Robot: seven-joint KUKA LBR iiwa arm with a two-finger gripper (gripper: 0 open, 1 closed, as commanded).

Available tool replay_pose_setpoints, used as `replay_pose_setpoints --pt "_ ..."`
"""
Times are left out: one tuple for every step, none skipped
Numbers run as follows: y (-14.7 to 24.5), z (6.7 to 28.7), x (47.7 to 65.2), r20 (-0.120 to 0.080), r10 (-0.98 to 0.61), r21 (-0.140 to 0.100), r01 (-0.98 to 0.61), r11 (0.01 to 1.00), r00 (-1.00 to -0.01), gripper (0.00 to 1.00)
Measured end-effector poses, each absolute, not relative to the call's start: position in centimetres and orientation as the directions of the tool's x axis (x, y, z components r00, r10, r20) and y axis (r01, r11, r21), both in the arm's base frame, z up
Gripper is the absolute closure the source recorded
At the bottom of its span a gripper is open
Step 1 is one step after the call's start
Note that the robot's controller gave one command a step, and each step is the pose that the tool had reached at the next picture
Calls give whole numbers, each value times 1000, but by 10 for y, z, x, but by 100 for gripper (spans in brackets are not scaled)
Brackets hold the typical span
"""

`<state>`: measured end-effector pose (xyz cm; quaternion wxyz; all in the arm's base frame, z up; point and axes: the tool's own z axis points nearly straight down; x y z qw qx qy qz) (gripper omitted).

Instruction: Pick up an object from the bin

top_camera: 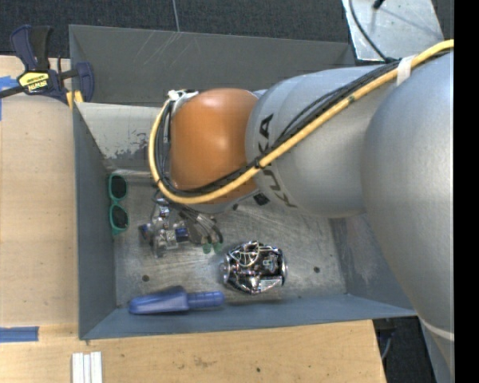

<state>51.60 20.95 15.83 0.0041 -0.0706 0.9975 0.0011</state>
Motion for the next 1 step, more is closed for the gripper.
replay_pose_setpoints --pt "195 213 502 4 -154 0 -154 988 -988 100"
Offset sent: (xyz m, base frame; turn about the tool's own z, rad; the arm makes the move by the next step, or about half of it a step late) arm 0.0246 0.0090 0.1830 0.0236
